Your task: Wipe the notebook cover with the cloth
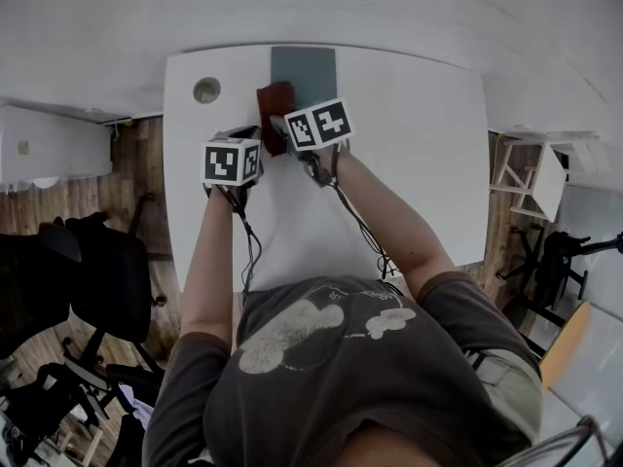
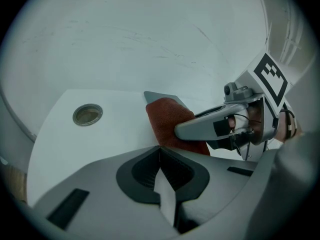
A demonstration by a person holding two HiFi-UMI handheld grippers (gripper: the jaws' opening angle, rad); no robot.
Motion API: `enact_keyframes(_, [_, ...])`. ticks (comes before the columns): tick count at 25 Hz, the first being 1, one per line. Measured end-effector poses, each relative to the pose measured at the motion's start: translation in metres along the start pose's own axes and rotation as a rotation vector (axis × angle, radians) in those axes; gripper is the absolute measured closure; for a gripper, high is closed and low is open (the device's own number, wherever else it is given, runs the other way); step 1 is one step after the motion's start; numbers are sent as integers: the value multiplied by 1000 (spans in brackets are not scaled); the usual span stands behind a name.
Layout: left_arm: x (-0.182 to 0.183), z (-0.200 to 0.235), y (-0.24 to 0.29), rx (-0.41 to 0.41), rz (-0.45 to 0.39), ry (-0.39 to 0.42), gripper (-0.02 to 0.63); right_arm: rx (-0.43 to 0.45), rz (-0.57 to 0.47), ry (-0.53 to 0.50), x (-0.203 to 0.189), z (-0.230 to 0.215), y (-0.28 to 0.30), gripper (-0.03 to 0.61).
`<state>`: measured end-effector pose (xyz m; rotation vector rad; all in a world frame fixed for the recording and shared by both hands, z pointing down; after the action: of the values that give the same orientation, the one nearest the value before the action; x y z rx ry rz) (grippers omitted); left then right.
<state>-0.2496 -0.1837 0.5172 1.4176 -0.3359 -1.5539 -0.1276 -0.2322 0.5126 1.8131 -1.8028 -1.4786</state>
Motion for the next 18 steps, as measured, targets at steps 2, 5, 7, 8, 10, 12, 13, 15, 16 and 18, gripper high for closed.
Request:
enact_keyframes(2, [0, 0, 0, 1, 1, 0, 620, 0, -1, 9, -1, -2, -2, 499])
enact_keyframes(5, [0, -1, 0, 2, 5, -1, 620, -2, -7, 21, -3, -6, -7, 499])
enact_keyframes(7, [-1, -2, 1, 2, 8, -1, 620, -6, -7, 28, -5, -11, -11, 499])
enact_keyframes(8, [-1, -2, 2, 2, 9, 0, 620, -8, -6, 31, -6, -14, -14, 499])
enact_keyframes(10, [0, -4, 3, 2, 10, 2, 620, -14, -4, 40, -9, -20, -19, 499])
enact_keyframes(12, [0, -7, 4, -1, 12, 6, 620, -23, -2, 46, -13, -26, -26, 499])
enact_keyframes(13, [1, -8, 4, -3, 13, 9, 620, -27, -2, 48, -14, -29, -29, 499])
enact_keyframes(15, [1, -11, 6, -6, 16, 16, 620, -35, -3, 53, -16, -34, -33, 499])
enact_keyframes(16, [2, -13, 8, -9, 17, 18, 620, -38, -5, 56, -17, -36, -35, 499])
enact_keyframes(18, [3, -16, 11, -15, 19, 22, 620, -44, -8, 64, -18, -42, -40, 499])
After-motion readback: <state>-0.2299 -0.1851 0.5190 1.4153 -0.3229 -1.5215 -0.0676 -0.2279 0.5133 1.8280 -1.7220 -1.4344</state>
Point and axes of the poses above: the fingertips, and each gripper's own axes: y forward along the fingers, z to its left, x out of its top, the point moved 8 cm from there along -y, backward along the fingers, and after that the axes turned 5 degrees about y, right-handed, at the moved point
